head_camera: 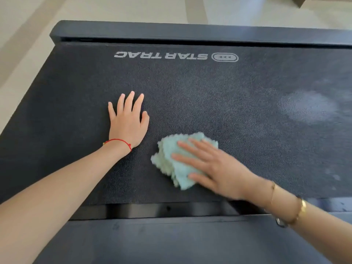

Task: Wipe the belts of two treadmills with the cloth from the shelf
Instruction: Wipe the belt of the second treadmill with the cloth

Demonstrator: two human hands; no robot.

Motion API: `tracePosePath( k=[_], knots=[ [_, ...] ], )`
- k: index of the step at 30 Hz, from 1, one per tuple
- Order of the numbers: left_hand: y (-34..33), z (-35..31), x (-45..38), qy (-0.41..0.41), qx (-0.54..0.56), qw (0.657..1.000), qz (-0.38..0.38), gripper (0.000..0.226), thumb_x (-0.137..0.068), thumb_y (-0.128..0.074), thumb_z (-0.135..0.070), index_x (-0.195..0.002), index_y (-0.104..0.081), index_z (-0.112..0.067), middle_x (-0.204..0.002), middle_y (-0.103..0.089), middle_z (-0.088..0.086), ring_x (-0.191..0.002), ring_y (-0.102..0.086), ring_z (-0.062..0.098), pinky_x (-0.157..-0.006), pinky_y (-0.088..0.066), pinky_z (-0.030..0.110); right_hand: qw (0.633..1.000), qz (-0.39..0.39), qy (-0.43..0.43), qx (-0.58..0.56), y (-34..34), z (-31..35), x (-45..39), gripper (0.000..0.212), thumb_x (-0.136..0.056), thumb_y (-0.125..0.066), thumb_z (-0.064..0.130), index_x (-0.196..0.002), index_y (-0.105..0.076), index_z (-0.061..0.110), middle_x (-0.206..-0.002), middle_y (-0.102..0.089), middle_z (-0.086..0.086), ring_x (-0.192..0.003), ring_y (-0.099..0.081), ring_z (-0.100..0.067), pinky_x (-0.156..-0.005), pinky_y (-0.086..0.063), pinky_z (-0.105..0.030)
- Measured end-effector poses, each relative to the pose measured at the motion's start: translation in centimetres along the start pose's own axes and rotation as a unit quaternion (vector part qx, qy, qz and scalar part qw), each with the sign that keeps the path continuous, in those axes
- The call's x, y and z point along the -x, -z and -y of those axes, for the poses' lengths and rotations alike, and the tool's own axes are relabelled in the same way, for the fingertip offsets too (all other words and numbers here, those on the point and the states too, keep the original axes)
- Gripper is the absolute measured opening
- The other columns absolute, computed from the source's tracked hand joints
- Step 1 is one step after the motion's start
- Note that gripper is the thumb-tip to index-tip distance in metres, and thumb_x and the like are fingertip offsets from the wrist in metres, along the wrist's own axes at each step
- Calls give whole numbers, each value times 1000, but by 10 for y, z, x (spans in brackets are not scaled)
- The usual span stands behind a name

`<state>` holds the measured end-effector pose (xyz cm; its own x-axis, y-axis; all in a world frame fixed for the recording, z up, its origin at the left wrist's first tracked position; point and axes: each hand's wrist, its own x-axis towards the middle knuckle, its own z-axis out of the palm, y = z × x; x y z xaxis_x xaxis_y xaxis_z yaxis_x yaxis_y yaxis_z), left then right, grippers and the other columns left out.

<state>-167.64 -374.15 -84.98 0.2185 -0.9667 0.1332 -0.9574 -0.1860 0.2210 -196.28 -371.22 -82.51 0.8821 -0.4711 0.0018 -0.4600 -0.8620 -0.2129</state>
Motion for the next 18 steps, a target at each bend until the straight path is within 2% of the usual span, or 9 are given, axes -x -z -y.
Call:
tracePosePath(
  k=[2,4,6,7,9,12,14,16,18],
  knots=[
    [0,0,1,-1,-5,1000,5,55,-103,-31,-35,-156,-24,-23,-163,-20,5,-151,-11,28,-120,-5,59,995,-42,-89,6,1,-38,-23,54,-102,-28,48,-153,-28,29,-162,-17,-3,-150,-13,-25,-123,-1,-36],
    [0,1,0,1,-9,1000,11,55,-103,-28,-36,-157,-22,-24,-164,-19,5,-152,-10,27,-121,-4,59,974,-79,-213,-8,5,-69,-46,57,-100,-27,51,-152,-28,30,-162,-19,-5,-150,-14,-30,-120,2,-37],
    [1,0,1,0,-9,1000,11,55,-103,-28,-36,-157,-22,-23,-164,-19,5,-152,-10,27,-121,-4,59,959,-85,-271,-7,4,-70,-60,54,-101,-30,47,-153,-27,32,-162,-17,-5,-150,-11,-32,-120,3,-39],
    [1,0,1,0,-9,1000,10,55,-103,-28,-36,-157,-22,-23,-164,-19,5,-152,-10,27,-121,-4,59,962,-86,-259,-1,-1,-60,-61,53,-102,-30,46,-153,-28,31,-162,-19,-6,-149,-12,-34,-120,2,-42],
    [0,0,1,0,-6,1000,8,55,-103,-29,-35,-156,-23,-23,-164,-19,5,-152,-10,27,-121,-4,59,981,-82,-176,5,-8,-23,-50,54,-101,-27,47,-152,-29,31,-161,-22,-6,-148,-16,-34,-120,-2,-45],
    [0,0,1,-2,0,1000,4,55,-103,-30,-35,-156,-25,-23,-163,-20,6,-151,-11,27,-120,-5,59,996,-42,-74,-9,-11,25,-12,52,-103,-29,46,-154,-22,35,-164,-12,1,-151,-6,-25,-123,-1,-42],
    [-1,1,0,-2,-1,1000,4,55,-103,-30,-35,-156,-25,-22,-163,-20,6,-151,-11,27,-120,-5,59,999,-25,-42,-19,-6,27,5,52,-104,-28,48,-154,-18,37,-164,-8,5,-152,-3,-20,-123,-2,-39],
    [-1,0,1,-1,-1,1000,6,55,-103,-29,-35,-156,-24,-22,-163,-20,6,-152,-10,27,-120,-4,59,998,-30,-53,-8,-1,1,8,52,-104,-29,47,-154,-21,35,-164,-11,4,-151,-9,-20,-123,-6,-40],
    [-1,0,0,-3,-4,1000,9,55,-103,-29,-35,-156,-23,-22,-164,-19,6,-152,-9,27,-121,-4,59,992,-54,-116,5,1,-44,-6,52,-103,-27,47,-153,-26,32,-162,-18,-2,-150,-16,-25,-123,-10,-43]
  ],
)
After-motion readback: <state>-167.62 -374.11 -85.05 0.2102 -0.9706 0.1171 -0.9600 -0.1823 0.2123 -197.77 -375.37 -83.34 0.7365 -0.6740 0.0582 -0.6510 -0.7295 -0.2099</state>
